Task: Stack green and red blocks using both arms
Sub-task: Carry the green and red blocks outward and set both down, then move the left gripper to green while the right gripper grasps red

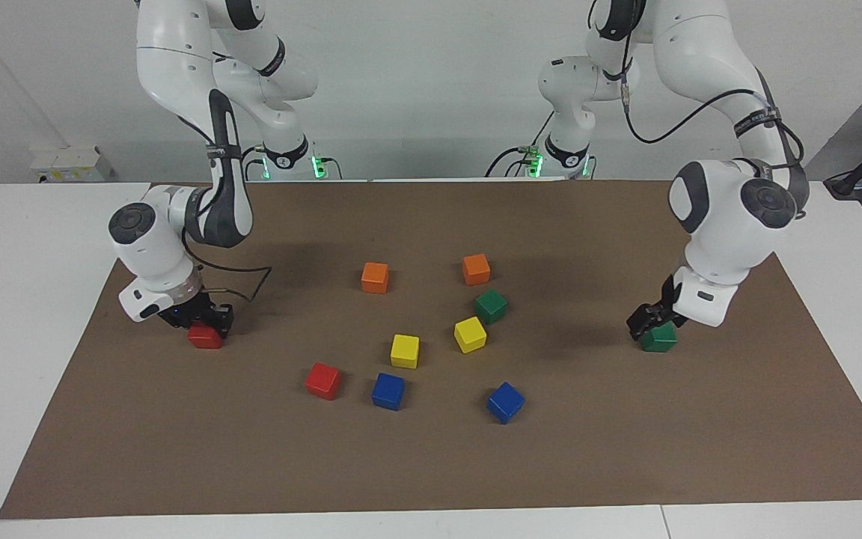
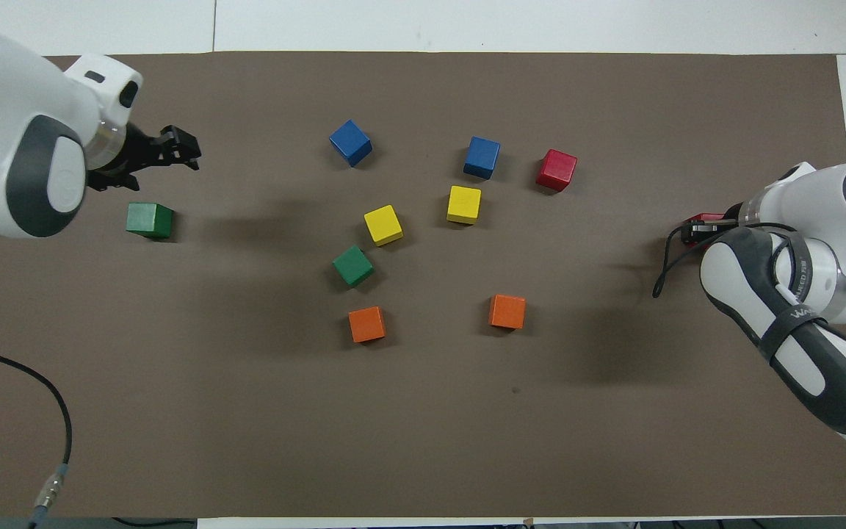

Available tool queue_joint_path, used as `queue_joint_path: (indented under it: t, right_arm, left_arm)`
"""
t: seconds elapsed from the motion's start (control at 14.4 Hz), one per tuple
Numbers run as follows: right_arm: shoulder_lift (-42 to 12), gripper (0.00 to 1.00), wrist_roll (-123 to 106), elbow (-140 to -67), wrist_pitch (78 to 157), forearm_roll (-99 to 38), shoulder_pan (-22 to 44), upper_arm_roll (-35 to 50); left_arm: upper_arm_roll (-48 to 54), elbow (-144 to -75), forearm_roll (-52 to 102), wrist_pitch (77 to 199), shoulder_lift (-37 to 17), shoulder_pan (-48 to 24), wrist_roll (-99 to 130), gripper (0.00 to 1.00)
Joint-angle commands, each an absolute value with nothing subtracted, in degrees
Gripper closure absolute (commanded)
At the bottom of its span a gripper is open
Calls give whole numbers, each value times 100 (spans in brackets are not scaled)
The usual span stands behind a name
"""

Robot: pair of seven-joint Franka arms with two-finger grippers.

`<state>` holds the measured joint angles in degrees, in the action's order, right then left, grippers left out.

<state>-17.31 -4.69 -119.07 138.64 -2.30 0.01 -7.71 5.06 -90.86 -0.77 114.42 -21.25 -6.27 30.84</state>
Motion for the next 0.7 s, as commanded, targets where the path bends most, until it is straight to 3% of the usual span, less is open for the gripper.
queue_joint_path:
  t: [0.0,0.07,0.21,0.35,0.56,0.63]
  right_arm:
    - [-1802,100,-457,-11909,14001,-264,-44,-729]
    - [-1810,1,-414,-11900,14010,-264,-61,-729]
    - [-1758,0,-413,-11804,13853,-264,9,-738]
    - [-1600,0,-431,-11490,13188,-107,35,-756]
    - [-1573,0,-404,-10279,11685,351,166,-703]
    - [-1643,0,-256,-9979,11568,360,332,-712]
  left_arm:
    - [422,-9612,-53,12056,-2128,-1333,4821,0]
    - [422,-10059,-53,12311,-1979,-1484,5164,0]
    - [422,-10747,-53,12969,-1741,-1792,5588,0]
    - [422,-10898,-53,13025,-1688,-1898,5616,0]
    - [413,-10995,-53,13113,-1652,-2083,5915,0]
    - [413,-10995,-53,13105,-1652,-2127,5915,0]
